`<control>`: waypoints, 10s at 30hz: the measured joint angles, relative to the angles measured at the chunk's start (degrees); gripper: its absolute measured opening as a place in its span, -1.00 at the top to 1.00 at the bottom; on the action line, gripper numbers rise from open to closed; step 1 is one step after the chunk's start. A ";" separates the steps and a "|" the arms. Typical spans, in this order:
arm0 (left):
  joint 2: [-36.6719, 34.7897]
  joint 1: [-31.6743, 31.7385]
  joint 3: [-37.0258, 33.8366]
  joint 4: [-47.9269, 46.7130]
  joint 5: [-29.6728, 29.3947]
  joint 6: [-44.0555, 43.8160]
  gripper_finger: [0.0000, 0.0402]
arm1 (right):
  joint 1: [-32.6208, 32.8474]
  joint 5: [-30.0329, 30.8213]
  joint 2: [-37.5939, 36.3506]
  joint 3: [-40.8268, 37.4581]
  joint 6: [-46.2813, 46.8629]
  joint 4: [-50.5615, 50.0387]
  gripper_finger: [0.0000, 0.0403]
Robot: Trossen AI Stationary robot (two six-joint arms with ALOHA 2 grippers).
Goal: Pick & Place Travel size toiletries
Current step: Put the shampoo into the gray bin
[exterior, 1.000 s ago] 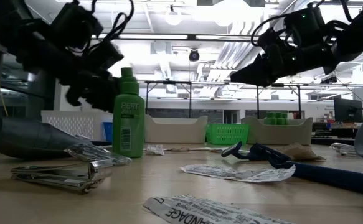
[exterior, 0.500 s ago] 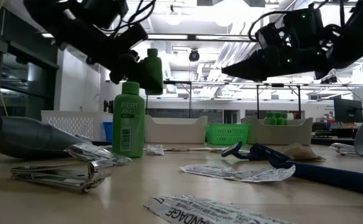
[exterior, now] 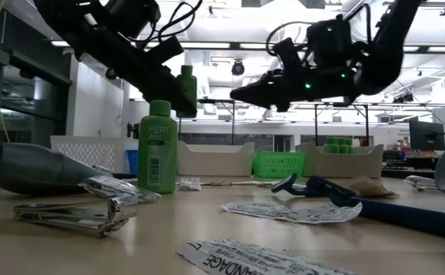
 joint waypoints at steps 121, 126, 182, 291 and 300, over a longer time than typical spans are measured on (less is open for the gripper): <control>-5.55 -0.09 -0.04 -14.45 -8.65 -3.33 -0.10 | -10.73 14.74 -12.96 12.64 13.57 -36.05 0.56; -5.55 -0.09 -0.07 -14.46 -8.62 -3.17 -0.10 | -13.37 26.15 -20.12 5.75 17.04 -36.01 0.56; -5.49 -0.09 -0.07 -14.38 -7.53 -3.09 -0.10 | -24.25 44.09 -4.73 -4.86 38.86 -17.52 0.39; 18.40 -35.30 -0.07 3.20 -13.96 -46.20 -0.35 | 31.62 43.90 -28.97 -4.88 37.38 -51.97 0.04; 21.49 -33.95 0.80 5.64 -12.06 -44.99 -0.11 | 31.62 43.89 -28.94 -4.88 37.37 -51.64 0.04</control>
